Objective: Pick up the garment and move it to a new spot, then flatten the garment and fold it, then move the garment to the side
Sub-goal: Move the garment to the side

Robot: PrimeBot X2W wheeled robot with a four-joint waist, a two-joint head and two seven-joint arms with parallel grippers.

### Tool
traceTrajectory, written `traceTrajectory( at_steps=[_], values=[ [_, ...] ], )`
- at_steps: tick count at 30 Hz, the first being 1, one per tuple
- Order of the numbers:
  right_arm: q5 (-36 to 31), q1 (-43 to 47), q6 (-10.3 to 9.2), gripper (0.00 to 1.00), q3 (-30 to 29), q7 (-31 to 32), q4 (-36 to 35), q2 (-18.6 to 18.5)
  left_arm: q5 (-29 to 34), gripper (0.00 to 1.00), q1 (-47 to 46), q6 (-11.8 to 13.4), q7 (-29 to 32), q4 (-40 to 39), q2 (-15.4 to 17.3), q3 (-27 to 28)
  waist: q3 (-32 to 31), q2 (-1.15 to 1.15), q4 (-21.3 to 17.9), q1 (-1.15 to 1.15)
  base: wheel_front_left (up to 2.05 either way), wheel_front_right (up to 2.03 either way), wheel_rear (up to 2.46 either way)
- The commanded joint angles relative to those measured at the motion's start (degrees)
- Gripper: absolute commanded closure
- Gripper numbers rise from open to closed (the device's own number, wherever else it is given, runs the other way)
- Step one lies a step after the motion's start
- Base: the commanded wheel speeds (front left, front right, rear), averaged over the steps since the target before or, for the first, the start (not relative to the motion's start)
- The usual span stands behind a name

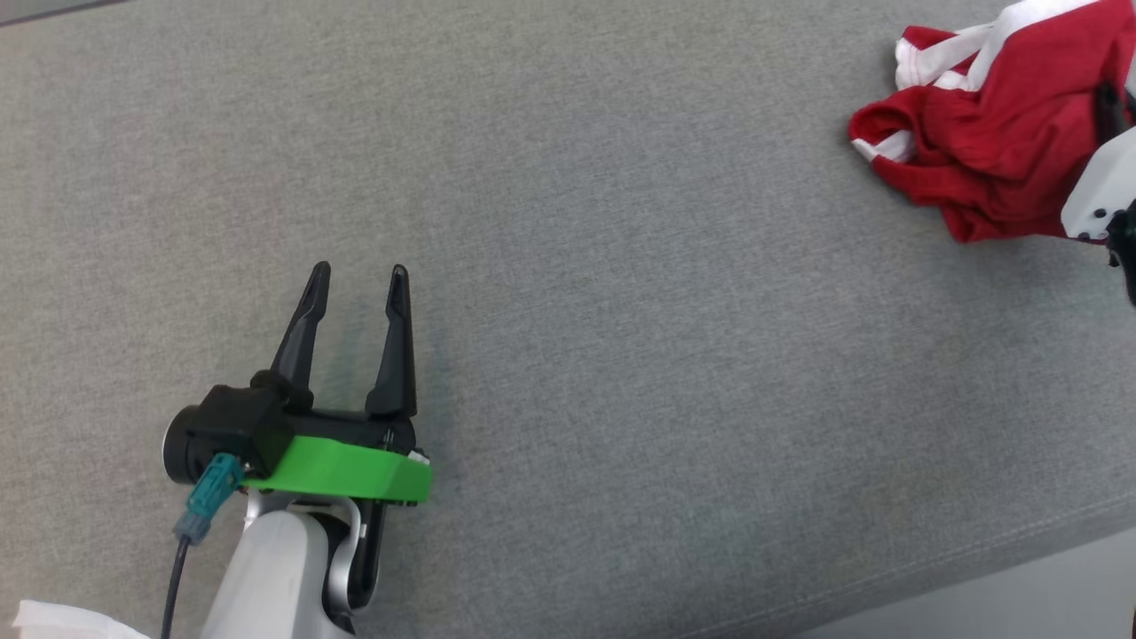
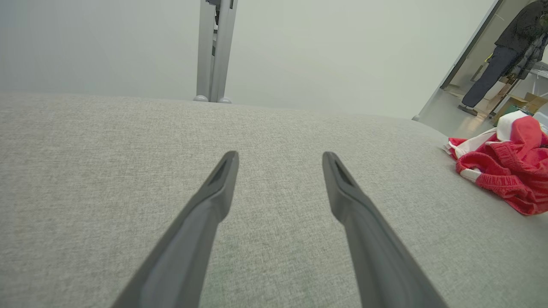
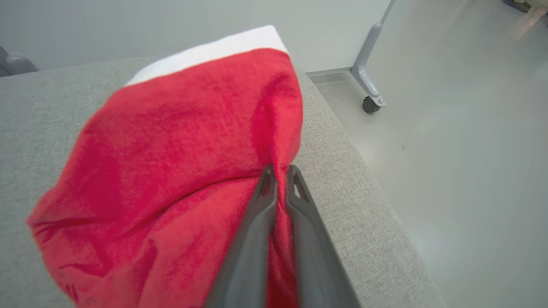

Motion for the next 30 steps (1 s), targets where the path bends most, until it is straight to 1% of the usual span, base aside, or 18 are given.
traceTrajectory(
  at_steps=[1, 2, 3, 8, 10, 19, 26, 30],
  values=[
    [-1.4, -1.0, -0.08, 0.54, -0.6, -1.7, 0.4, -0.8, 0.4, 0.0, -1.3, -0.2, 0.0, -0.4, 0.3, 0.2, 1.7, 0.0, 1.7, 0.0, 0.0, 0.0, 0.0],
    [-2.1, -1.2, -0.07, 0.08, -0.9, -2.8, 0.7, -1.0, 0.4, 0.0, -1.3, -0.3, 0.0, -0.4, 0.3, 0.2, 1.9, 0.0, 2.0, 0.0, 0.0, 0.0, 0.0],
    [-2.5, -1.3, -0.07, 0.0, -1.4, -3.7, 1.0, -1.1, 0.4, 0.0, -1.3, -0.3, 0.0, -0.4, 0.3, 0.2, 1.9, 0.0, 2.1, 0.0, 0.0, 0.0, 0.0],
    [-5.3, -1.6, -0.08, 0.0, -3.3, -7.6, 3.1, -1.1, 0.2, 0.0, -0.7, -0.3, 0.0, 0.0, 0.2, 0.1, 1.2, 0.0, 2.7, 0.0, 0.0, 0.0, 0.0],
    [-6.3, -1.6, -0.07, 0.0, -3.4, -8.7, 3.7, -0.5, -0.1, 0.0, -0.3, -0.4, 0.0, 0.4, 0.2, 0.2, 0.5, 0.0, 2.7, 0.0, 0.0, 0.0, 0.0],
    [-8.5, -1.6, -0.08, 0.0, -0.4, -11.9, 3.2, 3.1, -1.7, 0.0, -0.4, -0.6, 0.0, 1.8, 0.1, 1.2, -4.2, 0.0, 2.8, 0.0, 0.0, 0.0, 0.0],
    [-8.5, 2.5, -0.08, 0.0, 1.4, -13.4, -1.8, 7.1, -3.0, 0.0, -1.0, -0.2, 0.0, 4.7, 0.1, 2.9, -9.5, 0.0, 4.1, 0.0, 0.0, 0.0, 0.0],
    [-8.8, 7.9, -0.08, 0.0, 0.9, -13.4, -8.3, 10.3, -3.7, 0.0, 0.5, 0.2, 0.0, 6.7, 0.1, 4.0, -12.8, 0.0, 5.2, 0.0, 0.0, 0.0, 0.0]
  ],
)
